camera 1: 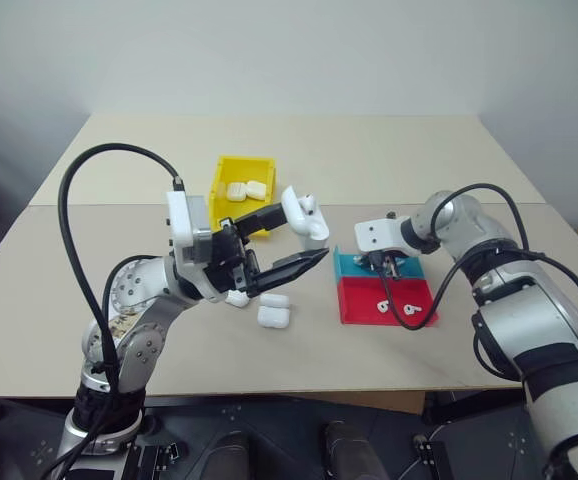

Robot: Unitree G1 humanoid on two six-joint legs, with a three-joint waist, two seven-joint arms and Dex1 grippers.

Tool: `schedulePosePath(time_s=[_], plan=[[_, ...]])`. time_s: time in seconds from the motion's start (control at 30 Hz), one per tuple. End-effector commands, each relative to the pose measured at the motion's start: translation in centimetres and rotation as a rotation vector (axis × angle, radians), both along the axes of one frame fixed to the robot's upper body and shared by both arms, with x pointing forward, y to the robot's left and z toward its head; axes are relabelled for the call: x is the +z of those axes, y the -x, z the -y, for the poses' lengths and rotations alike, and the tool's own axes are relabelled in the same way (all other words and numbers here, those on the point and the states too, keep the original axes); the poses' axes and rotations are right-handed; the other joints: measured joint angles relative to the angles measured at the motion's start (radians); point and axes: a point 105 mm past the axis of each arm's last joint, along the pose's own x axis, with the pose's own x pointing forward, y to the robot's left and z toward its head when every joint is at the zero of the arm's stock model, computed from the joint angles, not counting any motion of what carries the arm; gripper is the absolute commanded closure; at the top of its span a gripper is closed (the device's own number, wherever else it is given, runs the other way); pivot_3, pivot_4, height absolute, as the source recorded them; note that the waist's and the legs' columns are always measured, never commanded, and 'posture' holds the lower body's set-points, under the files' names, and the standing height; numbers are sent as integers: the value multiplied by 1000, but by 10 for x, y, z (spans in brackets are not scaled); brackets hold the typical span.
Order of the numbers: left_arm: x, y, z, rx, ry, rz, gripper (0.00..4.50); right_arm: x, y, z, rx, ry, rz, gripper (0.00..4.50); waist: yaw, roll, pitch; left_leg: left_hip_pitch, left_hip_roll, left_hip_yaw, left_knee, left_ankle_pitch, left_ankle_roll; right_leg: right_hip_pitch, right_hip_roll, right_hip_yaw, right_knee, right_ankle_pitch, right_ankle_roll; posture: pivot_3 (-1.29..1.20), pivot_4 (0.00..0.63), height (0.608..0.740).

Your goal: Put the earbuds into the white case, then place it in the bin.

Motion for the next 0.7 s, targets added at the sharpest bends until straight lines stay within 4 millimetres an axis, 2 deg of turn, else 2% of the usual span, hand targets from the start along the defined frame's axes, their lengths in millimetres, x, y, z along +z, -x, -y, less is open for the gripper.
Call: schedulePosePath(time_s=[0.03,0.23,0.33,0.5,0.7], plan=[[8,8,2,-21,6,55,1717,9,4,6,17,-7,-15,4475,0,0,0,0,0,0,0,0,0,0,0,0,0,0,0,0,150,740],[9,7,3,-27,7,56,1717,10,3,6,38,-17,11,4475,-2,0,0,0,0,0,0,0,0,0,0,0,0,0,0,0,150,740],[9,6,3,-27,7,58,1717,10,1,4,31,-21,28,3620,-2,0,0,0,0,0,0,0,0,0,0,0,0,0,0,0,150,740],[9,7,3,-24,6,60,1717,11,-1,3,18,-19,33,1933,-2,0,0,1,0,0,0,0,0,0,0,0,1,0,0,0,150,740],[8,7,3,-22,3,60,1717,13,0,-1,23,-40,21,1933,-2,0,0,1,0,0,0,0,0,0,0,1,1,0,0,0,150,740]])
